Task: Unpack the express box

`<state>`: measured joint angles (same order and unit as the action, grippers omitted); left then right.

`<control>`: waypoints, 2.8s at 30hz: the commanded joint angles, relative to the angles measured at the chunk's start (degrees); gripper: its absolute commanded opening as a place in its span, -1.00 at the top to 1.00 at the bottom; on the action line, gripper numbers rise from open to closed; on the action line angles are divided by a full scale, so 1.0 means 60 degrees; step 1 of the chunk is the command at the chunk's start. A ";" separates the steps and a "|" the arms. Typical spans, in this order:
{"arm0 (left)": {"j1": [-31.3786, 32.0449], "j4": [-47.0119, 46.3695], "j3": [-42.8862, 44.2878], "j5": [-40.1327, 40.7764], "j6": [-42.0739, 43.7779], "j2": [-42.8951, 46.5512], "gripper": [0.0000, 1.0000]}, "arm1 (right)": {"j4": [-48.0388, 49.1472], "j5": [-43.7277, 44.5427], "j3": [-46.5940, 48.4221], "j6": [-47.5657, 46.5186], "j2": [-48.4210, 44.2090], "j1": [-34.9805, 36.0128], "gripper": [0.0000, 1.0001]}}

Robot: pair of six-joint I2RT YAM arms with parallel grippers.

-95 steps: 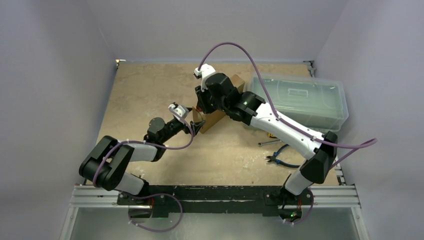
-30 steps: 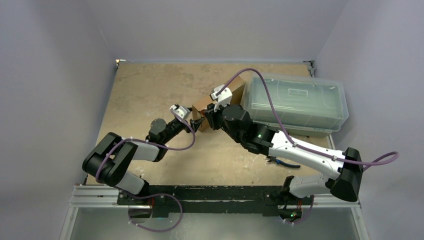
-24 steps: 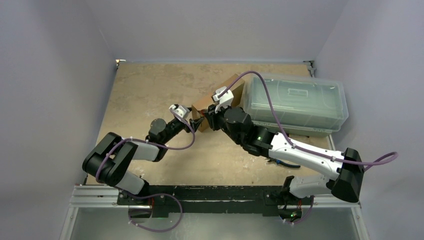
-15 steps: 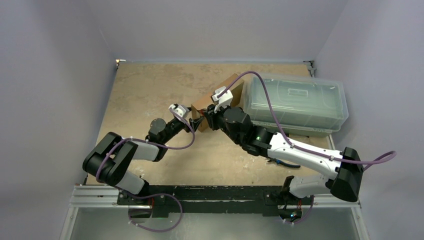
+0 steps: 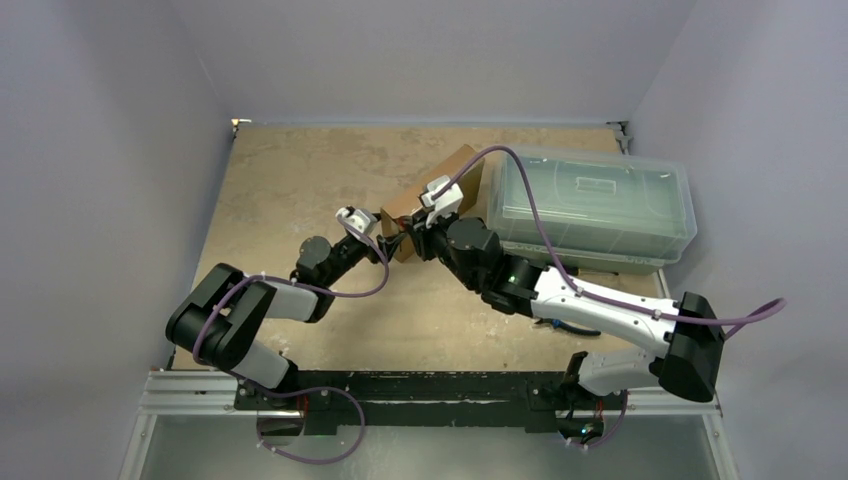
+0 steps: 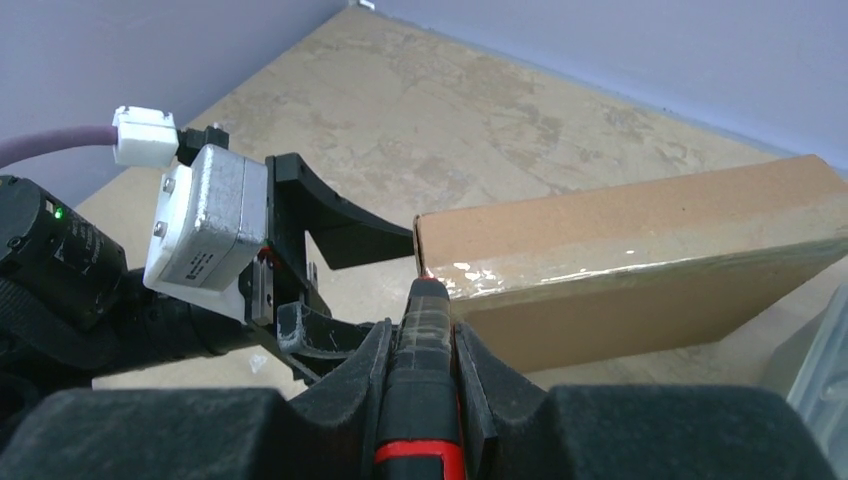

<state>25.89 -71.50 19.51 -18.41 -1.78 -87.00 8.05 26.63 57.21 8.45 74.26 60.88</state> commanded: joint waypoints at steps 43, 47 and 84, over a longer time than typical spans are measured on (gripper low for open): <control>0.0112 1.1634 1.1008 -0.0243 -0.3189 -0.1524 -0.89 | -0.7824 0.3001 0.3625 0.1102 -0.5107 -0.1080 1.00; 0.0423 1.1258 1.1294 0.0538 -0.3101 -0.2233 -0.95 | -0.8377 0.3159 0.3808 0.1333 -0.5406 -0.1076 1.00; 0.2542 1.2595 1.3526 0.3389 -0.0286 -0.4911 -0.74 | -0.8247 0.2698 0.3489 0.1470 -0.5938 -0.1074 1.00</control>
<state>41.12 3.33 99.29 5.65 -6.79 -118.08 -43.33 43.75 77.76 16.75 38.24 54.33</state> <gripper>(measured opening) 0.896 0.255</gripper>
